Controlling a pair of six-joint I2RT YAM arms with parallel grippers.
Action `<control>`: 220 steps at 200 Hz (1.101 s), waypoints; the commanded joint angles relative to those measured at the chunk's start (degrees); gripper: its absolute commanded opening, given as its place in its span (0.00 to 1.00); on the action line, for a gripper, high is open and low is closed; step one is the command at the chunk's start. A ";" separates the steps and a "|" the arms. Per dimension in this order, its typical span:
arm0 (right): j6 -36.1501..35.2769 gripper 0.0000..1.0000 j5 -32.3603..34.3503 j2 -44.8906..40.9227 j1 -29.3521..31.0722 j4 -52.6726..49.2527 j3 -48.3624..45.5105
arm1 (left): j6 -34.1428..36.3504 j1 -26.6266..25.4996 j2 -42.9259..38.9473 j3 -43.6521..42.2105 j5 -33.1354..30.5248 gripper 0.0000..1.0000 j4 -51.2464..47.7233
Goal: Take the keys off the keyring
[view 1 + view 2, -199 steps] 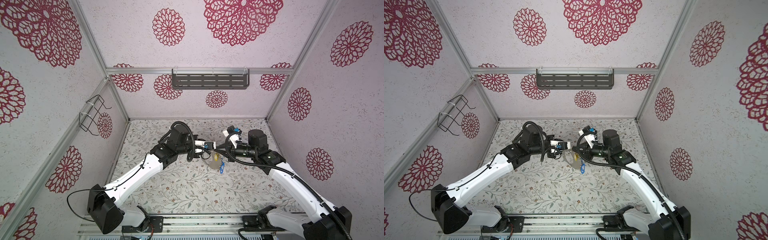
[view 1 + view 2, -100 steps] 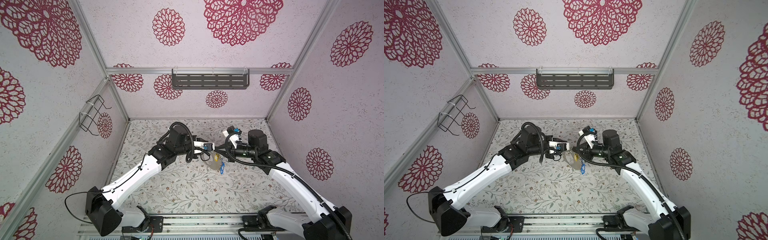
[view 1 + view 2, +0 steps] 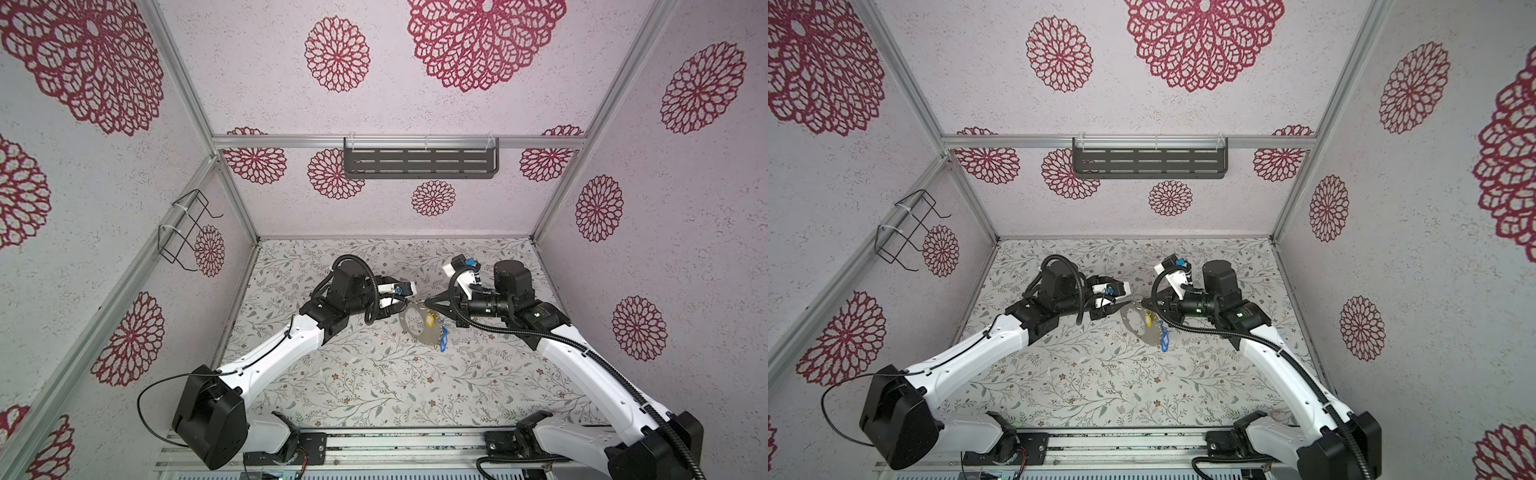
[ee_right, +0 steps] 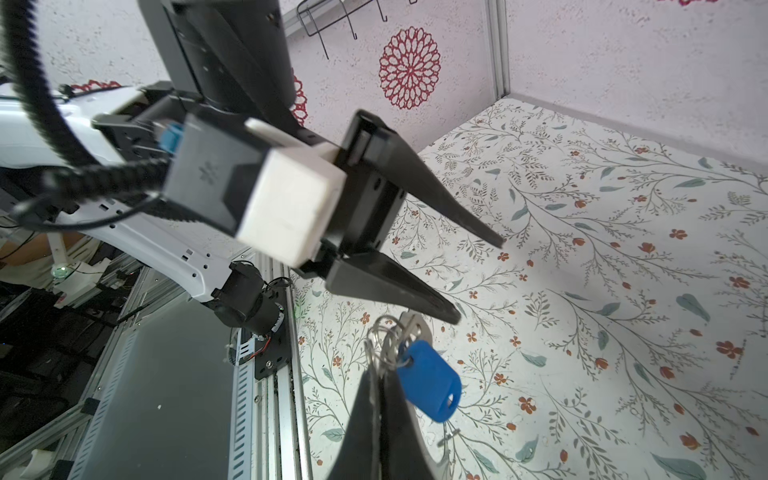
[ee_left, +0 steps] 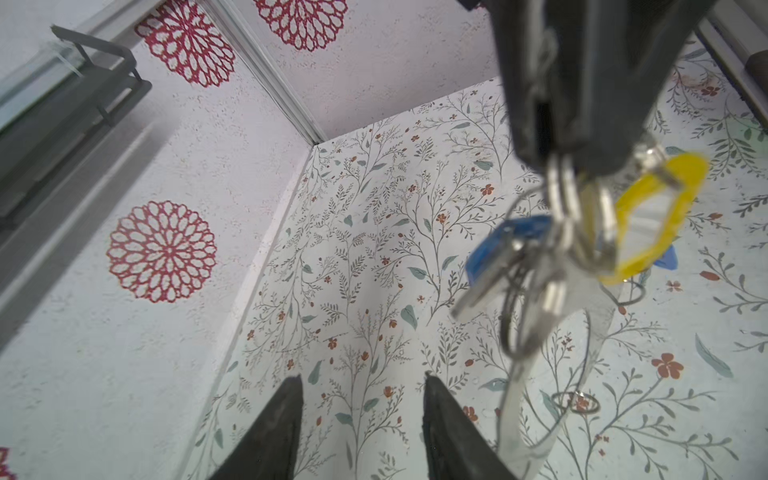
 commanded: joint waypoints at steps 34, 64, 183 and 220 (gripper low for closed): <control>-0.28 0.00 -1.73 0.00 0.46 0.21 0.10 | -8.75 -4.02 -4.26 -5.98 4.23 0.52 17.31; -0.60 0.00 -1.84 0.50 0.43 0.24 -0.06 | -10.33 -5.59 -7.53 -7.53 4.99 0.52 17.37; -0.93 0.00 -1.36 2.30 1.27 0.57 1.50 | -6.56 -9.92 -6.71 -3.39 6.24 0.44 6.90; -1.09 0.00 -1.35 2.63 1.52 0.48 1.77 | -4.55 -11.17 -5.36 -1.71 6.43 0.32 5.10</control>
